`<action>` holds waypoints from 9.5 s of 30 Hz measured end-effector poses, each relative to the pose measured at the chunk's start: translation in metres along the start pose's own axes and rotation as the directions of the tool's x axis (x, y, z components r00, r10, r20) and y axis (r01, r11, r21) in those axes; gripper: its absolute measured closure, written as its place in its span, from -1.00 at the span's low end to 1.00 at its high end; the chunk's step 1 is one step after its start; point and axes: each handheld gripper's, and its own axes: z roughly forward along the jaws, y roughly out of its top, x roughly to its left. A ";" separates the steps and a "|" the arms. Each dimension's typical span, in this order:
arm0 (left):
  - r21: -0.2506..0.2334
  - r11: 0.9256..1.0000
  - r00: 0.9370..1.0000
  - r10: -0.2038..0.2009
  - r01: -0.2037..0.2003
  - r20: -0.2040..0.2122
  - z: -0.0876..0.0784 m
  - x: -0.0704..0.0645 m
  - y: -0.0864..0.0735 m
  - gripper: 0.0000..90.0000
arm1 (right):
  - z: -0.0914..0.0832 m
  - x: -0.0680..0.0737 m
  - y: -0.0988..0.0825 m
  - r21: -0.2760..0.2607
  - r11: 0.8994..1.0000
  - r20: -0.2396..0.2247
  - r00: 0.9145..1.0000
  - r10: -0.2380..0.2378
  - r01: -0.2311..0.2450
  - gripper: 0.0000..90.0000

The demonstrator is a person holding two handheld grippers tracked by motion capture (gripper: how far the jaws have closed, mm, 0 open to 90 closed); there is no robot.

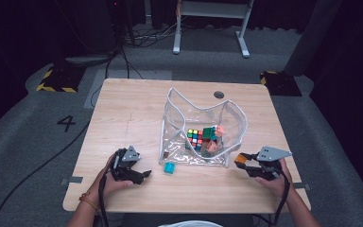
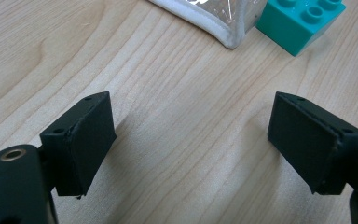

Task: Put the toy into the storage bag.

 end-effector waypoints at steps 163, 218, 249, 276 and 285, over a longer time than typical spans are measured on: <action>-0.002 1.000 1.000 0.007 -0.007 -0.006 0.000 0.001 0.000 -0.67 | -0.015 -0.016 0.155 0.043 0.981 0.011 0.982 -0.188 0.187 -0.40; -0.002 1.000 1.000 0.008 -0.008 -0.007 0.000 0.001 0.000 -0.67 | 0.062 0.088 0.032 0.056 0.994 -0.205 0.976 -0.076 0.089 -0.32; -0.001 1.000 1.000 0.007 -0.007 -0.005 0.000 0.001 0.000 -0.67 | 0.176 0.137 0.085 0.035 0.969 -0.234 0.945 -0.231 0.246 -0.30; -0.002 1.000 1.000 0.008 -0.008 -0.007 0.000 0.001 0.000 -0.67 | 0.106 0.114 0.067 0.052 0.976 -0.335 0.924 -0.184 0.213 0.32; -0.003 1.000 1.000 0.008 -0.008 -0.007 0.000 0.001 0.000 -0.67 | 0.076 0.093 0.044 0.071 0.983 -0.320 0.937 -0.137 0.168 0.32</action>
